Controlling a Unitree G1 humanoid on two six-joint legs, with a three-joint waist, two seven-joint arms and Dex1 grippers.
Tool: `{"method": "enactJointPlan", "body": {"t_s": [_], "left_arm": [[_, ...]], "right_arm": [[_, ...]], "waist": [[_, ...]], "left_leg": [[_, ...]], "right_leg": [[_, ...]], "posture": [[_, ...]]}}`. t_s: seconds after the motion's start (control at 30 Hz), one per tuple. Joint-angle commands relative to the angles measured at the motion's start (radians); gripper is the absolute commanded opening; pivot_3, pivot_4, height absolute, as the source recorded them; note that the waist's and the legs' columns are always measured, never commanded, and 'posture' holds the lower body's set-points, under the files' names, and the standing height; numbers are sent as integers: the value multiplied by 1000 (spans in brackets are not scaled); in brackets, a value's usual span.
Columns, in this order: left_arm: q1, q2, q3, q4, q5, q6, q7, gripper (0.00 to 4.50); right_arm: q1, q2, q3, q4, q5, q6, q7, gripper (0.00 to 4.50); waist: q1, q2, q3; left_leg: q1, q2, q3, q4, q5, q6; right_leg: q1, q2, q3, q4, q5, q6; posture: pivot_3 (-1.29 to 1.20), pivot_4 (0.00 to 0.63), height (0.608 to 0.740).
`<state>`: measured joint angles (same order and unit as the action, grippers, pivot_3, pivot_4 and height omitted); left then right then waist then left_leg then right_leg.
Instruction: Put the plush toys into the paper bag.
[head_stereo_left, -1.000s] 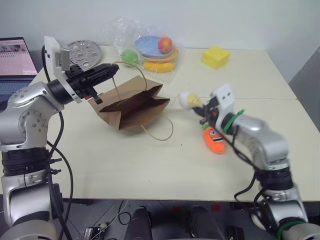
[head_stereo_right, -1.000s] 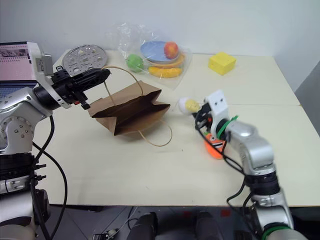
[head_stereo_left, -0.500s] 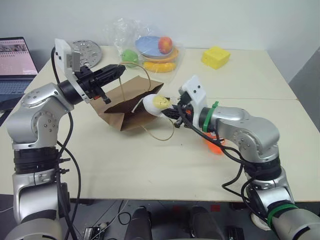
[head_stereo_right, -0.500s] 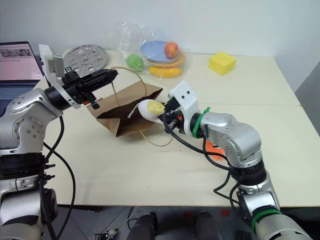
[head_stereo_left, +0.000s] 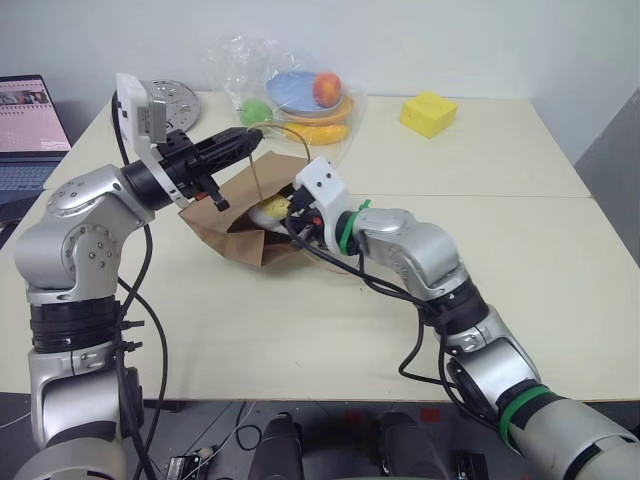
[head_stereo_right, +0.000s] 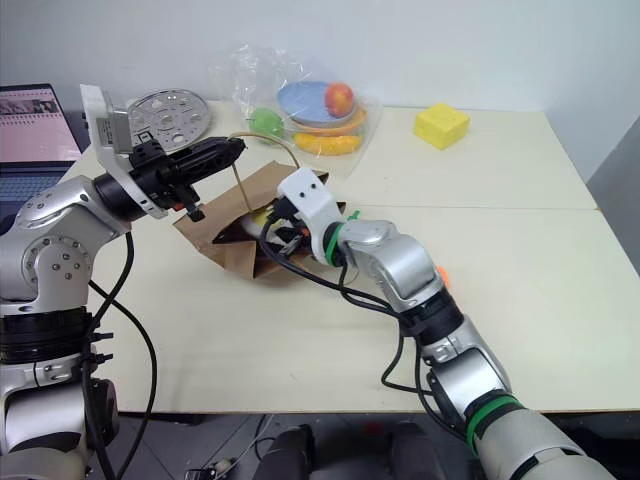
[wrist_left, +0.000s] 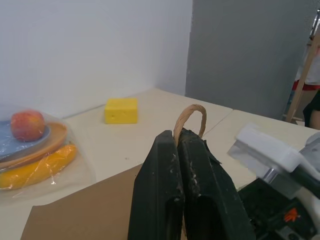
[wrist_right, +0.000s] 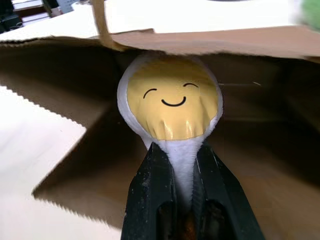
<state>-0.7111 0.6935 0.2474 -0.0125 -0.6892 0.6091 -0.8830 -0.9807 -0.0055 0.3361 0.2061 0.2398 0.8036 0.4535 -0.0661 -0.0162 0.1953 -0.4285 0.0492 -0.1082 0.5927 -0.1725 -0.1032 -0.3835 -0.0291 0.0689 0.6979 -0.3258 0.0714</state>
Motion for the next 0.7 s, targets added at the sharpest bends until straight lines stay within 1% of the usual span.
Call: {"method": "enactJointPlan", "body": {"t_s": [0.03,0.07,0.13,0.23,0.3,0.37,0.43,0.5,0.57,0.6,0.7], "left_arm": [[-4,-3,33,-46,-34,2,9,0],[-6,-5,35,-45,-37,3,14,0],[-10,-6,35,-43,-40,5,20,0],[-8,3,34,-50,-42,10,12,0],[-3,6,39,-56,-56,28,8,0],[15,16,35,-75,-63,38,-9,0],[13,17,41,-70,-63,35,-10,0],[9,17,43,-64,-66,35,-13,0],[5,17,37,-58,-64,32,-19,0],[4,17,35,-56,-63,32,-20,0],[2,17,33,-45,-58,26,-27,0]], "right_arm": [[-41,74,-31,80,-8,-87,0,2],[-38,115,-56,119,12,-75,-10,2],[-36,163,-90,167,27,-58,-16,2],[-32,171,-61,236,-38,-181,-27,2],[-36,178,-77,259,-34,-208,-20,2],[-43,172,-91,285,-38,-248,-13,706],[-44,165,-107,288,-31,-258,-4,1230],[-35,154,-114,272,-30,-258,5,2057],[-22,134,-115,245,-39,-263,8,2703],[-18,128,-117,236,-42,-263,8,3165],[9,102,-121,178,-41,-254,18,4169]], "waist": [[0,0,0],[0,0,0],[-1,0,0],[4,0,0],[5,0,0],[3,0,0],[2,0,0],[1,0,0],[1,0,0],[1,0,0],[2,0,0]], "left_leg": [[0,0,0,0,0,0],[0,0,0,0,0,0],[0,0,0,0,0,0],[0,0,0,0,0,0],[0,0,0,0,0,0],[0,0,0,0,0,0],[0,0,0,0,0,0],[0,0,0,0,0,0],[0,0,0,0,0,0],[0,0,0,0,0,0],[0,0,0,0,0,0]], "right_leg": [[0,0,0,0,0,0],[0,0,0,0,0,0],[0,0,0,0,0,0],[0,0,0,0,0,0],[0,0,0,0,0,0],[0,0,0,0,0,0],[0,0,0,0,0,0],[-1,0,0,0,0,0],[-1,0,0,0,0,0],[-1,0,0,0,0,0],[-1,0,0,0,0,0]], "posture": [[0,150,740],[0,150,740],[0,150,740],[0,150,740],[0,150,740],[0,150,740],[0,150,740],[0,150,740],[0,150,740],[0,150,740],[0,150,740]]}}
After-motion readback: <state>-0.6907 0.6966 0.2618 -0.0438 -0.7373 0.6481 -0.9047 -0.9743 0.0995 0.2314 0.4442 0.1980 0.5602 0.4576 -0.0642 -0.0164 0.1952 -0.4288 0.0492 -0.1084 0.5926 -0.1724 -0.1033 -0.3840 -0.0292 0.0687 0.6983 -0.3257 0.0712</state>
